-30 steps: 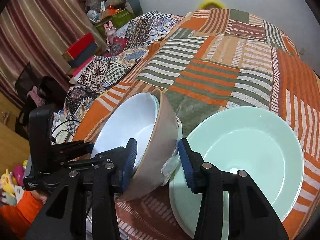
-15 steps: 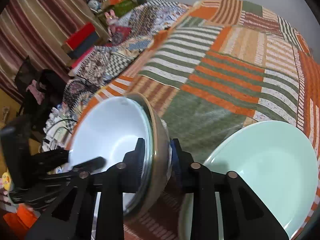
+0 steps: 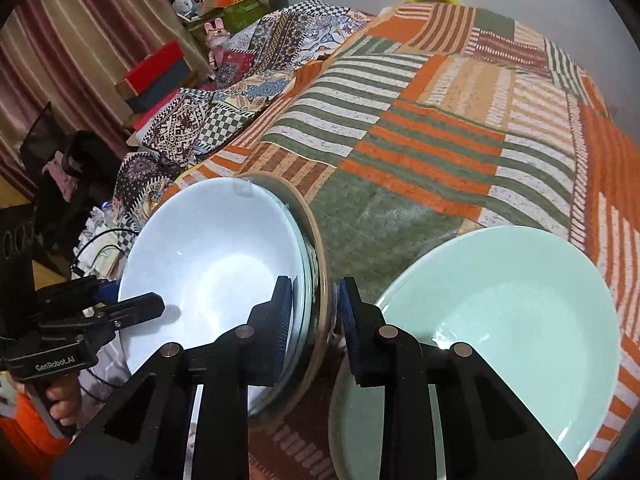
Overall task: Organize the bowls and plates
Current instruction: 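Carry the bowl stack over the mint green plate stack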
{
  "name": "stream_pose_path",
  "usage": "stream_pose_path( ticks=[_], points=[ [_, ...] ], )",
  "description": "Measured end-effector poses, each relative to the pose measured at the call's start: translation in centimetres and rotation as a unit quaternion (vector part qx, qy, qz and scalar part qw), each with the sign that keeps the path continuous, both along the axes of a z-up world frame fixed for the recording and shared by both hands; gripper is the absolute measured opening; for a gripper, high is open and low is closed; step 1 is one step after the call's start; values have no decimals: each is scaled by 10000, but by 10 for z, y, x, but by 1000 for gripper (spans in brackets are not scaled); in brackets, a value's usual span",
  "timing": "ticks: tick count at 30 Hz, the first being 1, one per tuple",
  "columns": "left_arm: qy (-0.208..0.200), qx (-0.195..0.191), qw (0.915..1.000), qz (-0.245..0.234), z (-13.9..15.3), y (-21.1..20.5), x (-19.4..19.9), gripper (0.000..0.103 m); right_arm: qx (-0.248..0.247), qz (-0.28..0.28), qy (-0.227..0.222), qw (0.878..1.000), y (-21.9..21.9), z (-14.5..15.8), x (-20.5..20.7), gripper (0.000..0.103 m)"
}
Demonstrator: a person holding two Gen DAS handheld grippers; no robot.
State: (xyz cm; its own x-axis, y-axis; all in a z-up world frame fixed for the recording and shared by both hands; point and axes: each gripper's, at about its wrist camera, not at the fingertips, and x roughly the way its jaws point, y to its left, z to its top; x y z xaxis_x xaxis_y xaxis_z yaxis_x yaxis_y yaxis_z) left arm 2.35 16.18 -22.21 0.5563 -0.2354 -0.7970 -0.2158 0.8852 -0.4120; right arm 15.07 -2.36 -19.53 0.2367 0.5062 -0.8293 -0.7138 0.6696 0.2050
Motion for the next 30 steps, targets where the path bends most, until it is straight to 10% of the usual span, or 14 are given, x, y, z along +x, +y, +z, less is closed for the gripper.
stream_pose_path(
  ticks=[17,30],
  points=[
    [261,-648,9976,-34,-20,-10,16,43,200,-209,-80,9995,-12,6,0,27],
    [184,265,9994,-149,-5,-6,56,42,86,-331,-162,9993,-9,-2,-4,23]
  ],
)
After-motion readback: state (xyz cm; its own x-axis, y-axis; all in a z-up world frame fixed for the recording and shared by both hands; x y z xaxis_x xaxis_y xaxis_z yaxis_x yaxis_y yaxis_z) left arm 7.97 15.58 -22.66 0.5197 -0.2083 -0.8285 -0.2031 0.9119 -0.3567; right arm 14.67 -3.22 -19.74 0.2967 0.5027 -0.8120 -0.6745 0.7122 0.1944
